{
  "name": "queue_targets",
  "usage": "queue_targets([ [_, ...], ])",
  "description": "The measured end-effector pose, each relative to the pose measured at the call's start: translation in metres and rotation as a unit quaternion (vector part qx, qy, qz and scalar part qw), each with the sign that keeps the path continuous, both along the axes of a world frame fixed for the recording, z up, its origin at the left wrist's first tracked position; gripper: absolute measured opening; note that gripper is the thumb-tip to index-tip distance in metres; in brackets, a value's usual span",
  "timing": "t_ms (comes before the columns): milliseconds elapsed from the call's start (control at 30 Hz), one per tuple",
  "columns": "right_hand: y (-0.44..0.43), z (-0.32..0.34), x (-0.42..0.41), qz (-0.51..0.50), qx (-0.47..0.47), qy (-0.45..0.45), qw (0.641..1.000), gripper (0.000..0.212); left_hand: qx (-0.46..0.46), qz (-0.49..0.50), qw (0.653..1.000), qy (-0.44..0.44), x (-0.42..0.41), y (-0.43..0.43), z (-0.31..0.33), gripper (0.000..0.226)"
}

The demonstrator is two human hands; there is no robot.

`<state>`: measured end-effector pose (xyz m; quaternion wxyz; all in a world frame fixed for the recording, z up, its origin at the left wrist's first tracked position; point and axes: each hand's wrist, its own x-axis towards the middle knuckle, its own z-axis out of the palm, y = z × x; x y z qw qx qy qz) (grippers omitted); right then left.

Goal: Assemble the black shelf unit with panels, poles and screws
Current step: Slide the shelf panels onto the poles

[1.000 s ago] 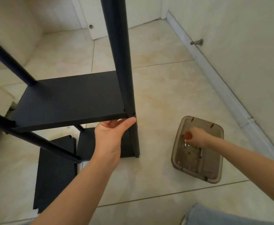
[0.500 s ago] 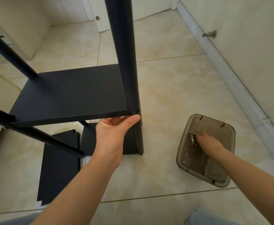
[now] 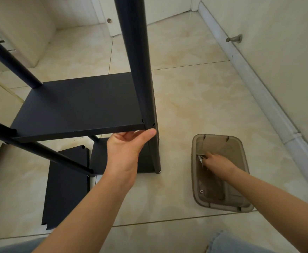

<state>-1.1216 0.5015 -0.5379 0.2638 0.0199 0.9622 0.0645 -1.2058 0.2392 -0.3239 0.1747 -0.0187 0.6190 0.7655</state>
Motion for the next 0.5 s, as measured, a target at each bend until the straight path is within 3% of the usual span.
queue_targets([
  [267,-0.074,-0.016,-0.025,0.088,-0.06,0.029,0.994,0.038,-0.018,-0.001,1.0,-0.003,-0.002,-0.004,-0.003,0.046],
  [500,-0.089,-0.017,-0.036,0.048,-0.094,0.021,0.994,0.044,-0.043,-0.001,0.999,-0.011,-0.003,-0.006,-0.003,0.046],
])
